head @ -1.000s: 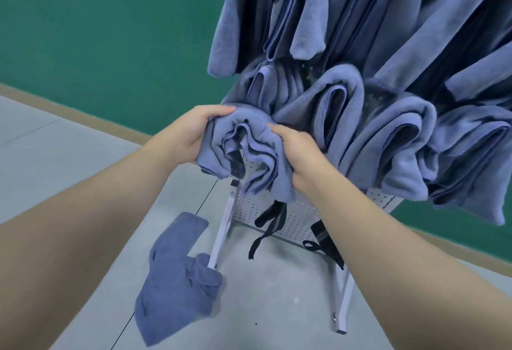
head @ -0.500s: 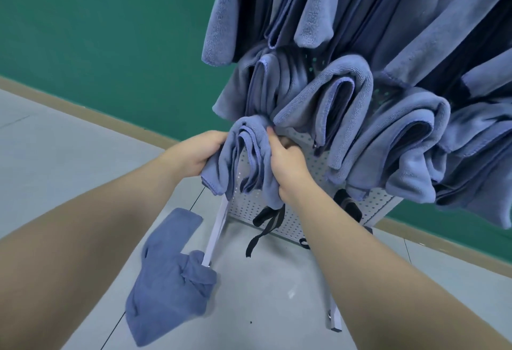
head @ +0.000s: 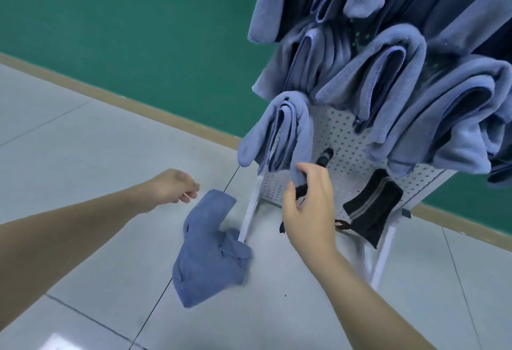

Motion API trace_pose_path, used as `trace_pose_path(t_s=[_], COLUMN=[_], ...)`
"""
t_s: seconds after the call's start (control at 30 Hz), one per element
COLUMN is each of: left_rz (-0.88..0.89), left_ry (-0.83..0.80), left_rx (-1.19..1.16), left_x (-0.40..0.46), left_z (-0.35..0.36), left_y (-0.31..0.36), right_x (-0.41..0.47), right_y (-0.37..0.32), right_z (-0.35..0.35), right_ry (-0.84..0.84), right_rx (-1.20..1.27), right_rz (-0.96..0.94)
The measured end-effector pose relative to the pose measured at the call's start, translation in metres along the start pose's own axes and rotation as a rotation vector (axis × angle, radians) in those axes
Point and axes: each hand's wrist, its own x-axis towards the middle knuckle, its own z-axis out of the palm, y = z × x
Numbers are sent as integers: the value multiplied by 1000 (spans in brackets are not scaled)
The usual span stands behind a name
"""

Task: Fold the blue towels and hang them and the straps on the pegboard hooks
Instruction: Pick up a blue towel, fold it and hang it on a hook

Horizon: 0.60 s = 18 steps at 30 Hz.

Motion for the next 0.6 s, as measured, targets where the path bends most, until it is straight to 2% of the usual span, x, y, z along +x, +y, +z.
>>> trace_pose_path(t_s=[0.1, 0.23, 0.33, 0.6], left_rz=[-133, -249, -245, -179], left_ry=[-9, -4, 31, 14], left_rx=[49, 89, 131, 4], left_x=[4, 16, 29, 49], left_z=[8, 29, 50, 97], left_y=[-51, -97, -116, -124], right_x=[-33, -74, -97, -113], right_y=[10, 35, 58, 89], right_z=[23, 47, 56, 53], right_ry=[-76, -248, -371, -562], right_rx=[-10, -2, -24, -82], right_rz=[-46, 97, 224, 431])
